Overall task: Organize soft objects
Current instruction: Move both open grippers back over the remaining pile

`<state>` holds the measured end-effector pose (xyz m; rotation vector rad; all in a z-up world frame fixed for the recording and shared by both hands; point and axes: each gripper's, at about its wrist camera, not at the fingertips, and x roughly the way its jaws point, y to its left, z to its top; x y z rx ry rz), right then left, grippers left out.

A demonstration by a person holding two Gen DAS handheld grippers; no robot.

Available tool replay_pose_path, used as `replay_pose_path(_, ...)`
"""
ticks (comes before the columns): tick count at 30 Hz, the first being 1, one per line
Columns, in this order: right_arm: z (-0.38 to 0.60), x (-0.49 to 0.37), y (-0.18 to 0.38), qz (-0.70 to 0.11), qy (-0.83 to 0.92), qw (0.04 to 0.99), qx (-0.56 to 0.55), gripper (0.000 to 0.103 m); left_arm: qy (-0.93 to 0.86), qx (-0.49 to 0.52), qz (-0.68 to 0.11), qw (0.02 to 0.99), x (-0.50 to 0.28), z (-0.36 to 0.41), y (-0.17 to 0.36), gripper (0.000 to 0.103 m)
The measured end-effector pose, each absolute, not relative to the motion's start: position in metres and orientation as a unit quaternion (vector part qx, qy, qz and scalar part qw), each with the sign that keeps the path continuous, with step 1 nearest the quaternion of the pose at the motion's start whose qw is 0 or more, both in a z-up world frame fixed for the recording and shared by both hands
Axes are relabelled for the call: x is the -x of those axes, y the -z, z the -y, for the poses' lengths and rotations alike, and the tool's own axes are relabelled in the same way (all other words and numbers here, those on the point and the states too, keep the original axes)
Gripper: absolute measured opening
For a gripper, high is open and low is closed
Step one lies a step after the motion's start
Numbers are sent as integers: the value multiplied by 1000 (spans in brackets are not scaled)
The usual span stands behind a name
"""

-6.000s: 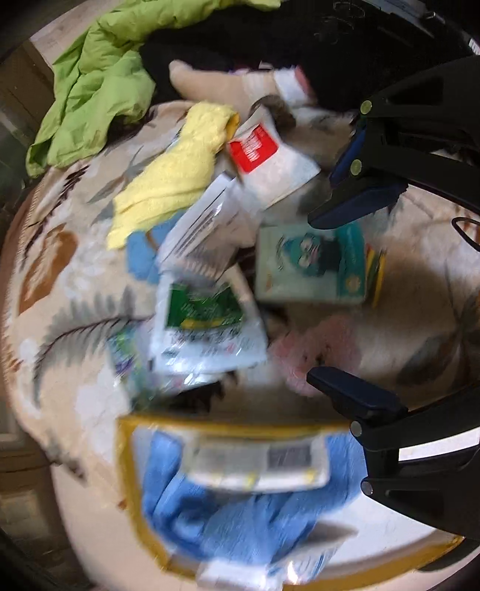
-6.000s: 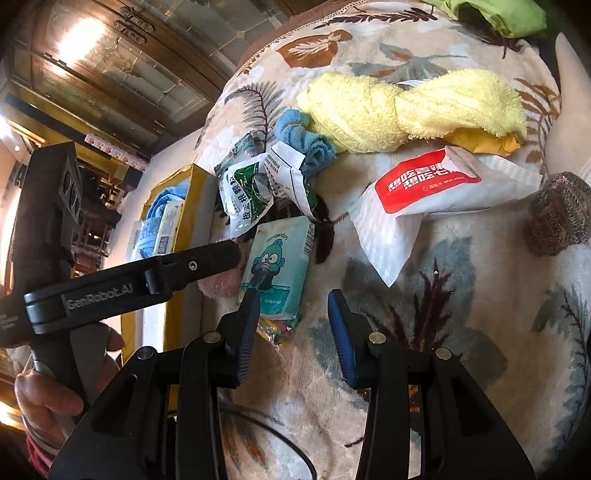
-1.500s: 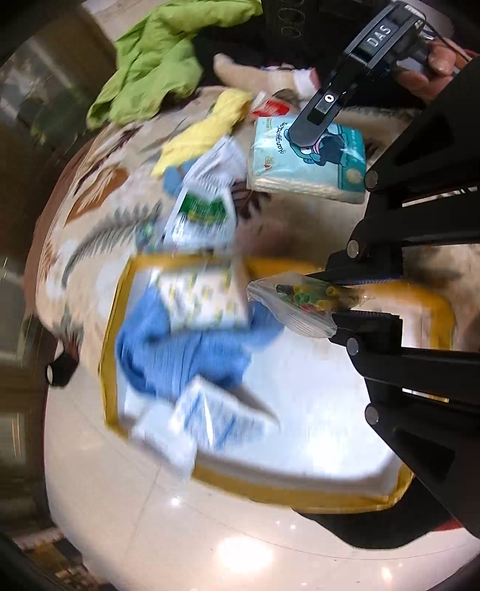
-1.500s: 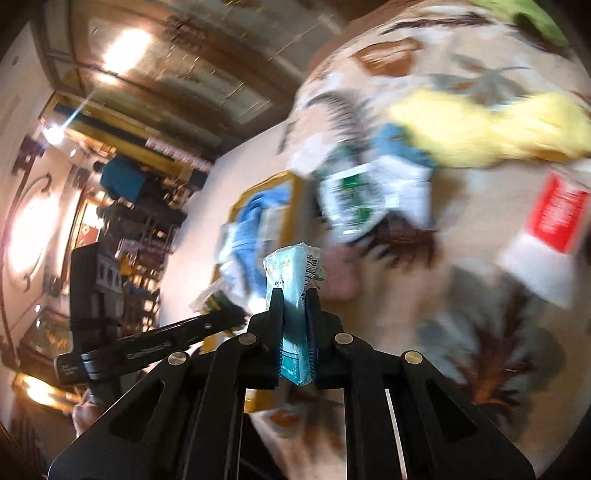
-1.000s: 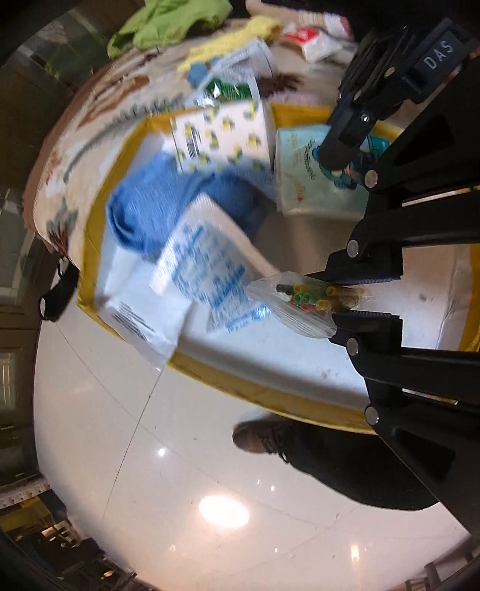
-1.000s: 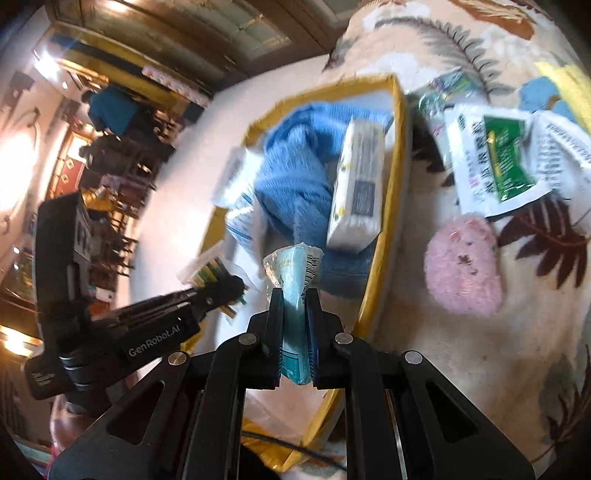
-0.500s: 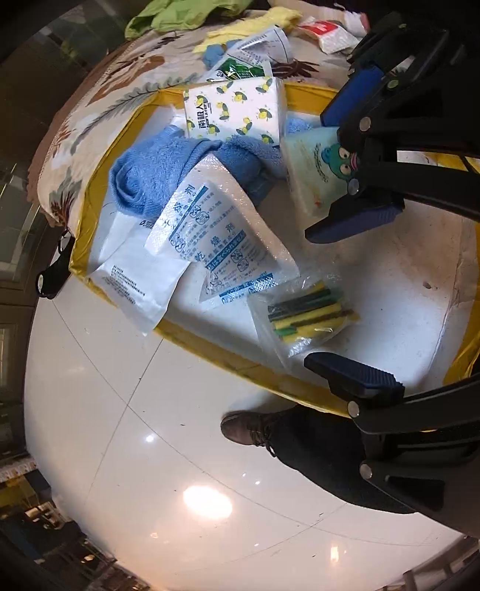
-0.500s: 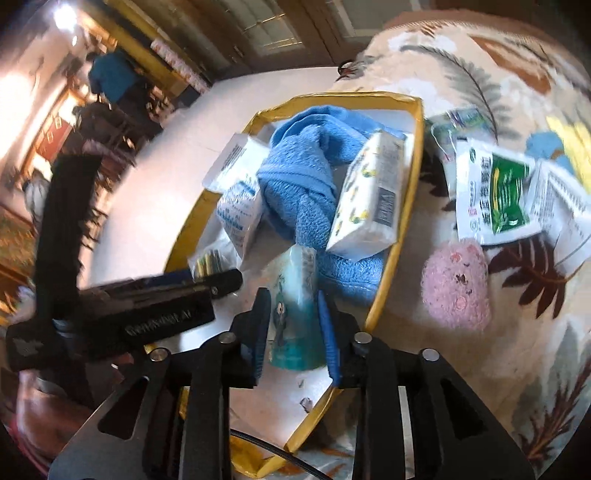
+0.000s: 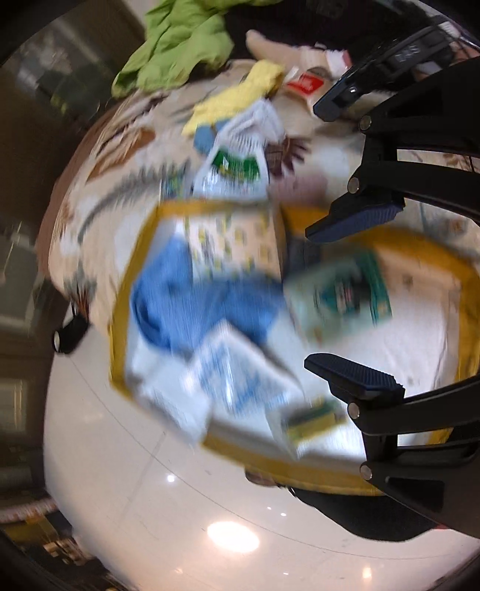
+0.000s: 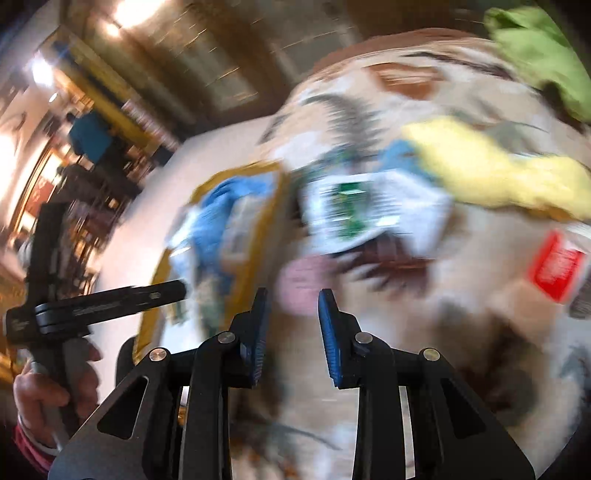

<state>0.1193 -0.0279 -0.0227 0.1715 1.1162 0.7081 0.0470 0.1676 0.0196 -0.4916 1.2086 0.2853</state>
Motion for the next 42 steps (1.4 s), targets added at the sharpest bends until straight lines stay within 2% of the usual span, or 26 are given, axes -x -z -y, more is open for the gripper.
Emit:
replay_pose_path(8,92,-150,26,-508,-264,810,-130,27,-87,205,-567,793,-99,-117,-25,63)
replay_pose_path(23,57,-204,55,-501,-290,804,-137,27,-77,213,-595,771,-131,-103,-6,64)
replay_pose_path(24,54,-206,55,-501,-295,803,-132,25,-74,214,-597,770,-131,-103,-5,64)
replay_pose_path(25,51,-206,55,-502,-298,802,-127,17,-74,215,-597,769,-131,-104,-4,64)
replay_pose_path(27,49,-202,52,-501,-304,802,-117,15,-73,211,-599,769,-132,-102,-4,64)
replay_pose_path(28,50,-199,51,-499,-301,805,-113,10,-71,208,-601,768,-133,-101,-3,64)
replay_pose_path(38,104,-170,38,-500,-313,786,-185,8,-52,122,-627,767,-130,-80,8,64)
replay_pose_path(42,112,-172,46,-514,-311,777,-187,9,-61,99,-627,770,-129,-69,11,69)
